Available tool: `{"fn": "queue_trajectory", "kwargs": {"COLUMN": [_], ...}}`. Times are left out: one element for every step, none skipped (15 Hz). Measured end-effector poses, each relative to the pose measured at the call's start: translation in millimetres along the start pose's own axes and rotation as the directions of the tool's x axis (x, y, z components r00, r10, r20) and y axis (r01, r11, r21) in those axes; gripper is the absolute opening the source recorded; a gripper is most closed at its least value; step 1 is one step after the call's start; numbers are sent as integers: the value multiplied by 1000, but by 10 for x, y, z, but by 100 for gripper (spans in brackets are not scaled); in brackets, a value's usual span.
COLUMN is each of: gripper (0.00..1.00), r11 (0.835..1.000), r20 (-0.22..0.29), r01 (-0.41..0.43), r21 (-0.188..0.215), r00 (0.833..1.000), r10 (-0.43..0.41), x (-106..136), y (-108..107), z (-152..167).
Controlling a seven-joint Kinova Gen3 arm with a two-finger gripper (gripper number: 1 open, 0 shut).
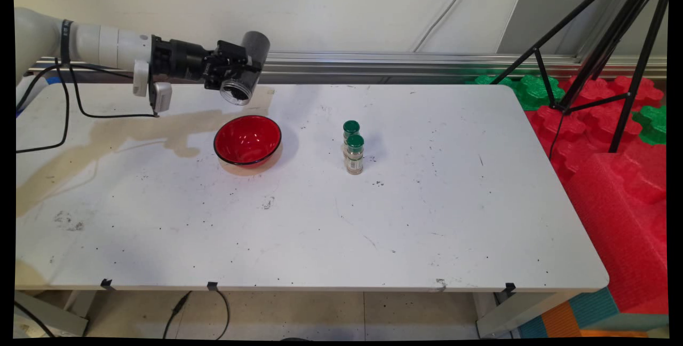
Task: Pour the black seasoning powder in the red bowl
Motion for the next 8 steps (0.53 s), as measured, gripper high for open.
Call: {"fn": "queue_trajectory", "kwargs": {"gripper": [0, 0, 0, 0, 0, 0, 0, 0], "r11": [1000, 1000, 999, 999, 999, 998, 998, 997], "r20": [0, 0, 0, 0, 0, 0, 0, 0], "r01": [-10, -22, -34, -43, -49, -58, -65, -74], "r21": [1, 3, 5, 7, 8, 9, 10, 12], "r00": [1000, 1000, 999, 999, 999, 998, 998, 997], "r10": [10, 22, 34, 43, 49, 58, 65, 74], "x": [1, 2, 3, 4, 5, 6, 7, 8], "y": [-1, -3, -6, -8, -10, -11, -13, -14], "z": [-5, -10, -14, -18, -20, -25, -28, -30]}}
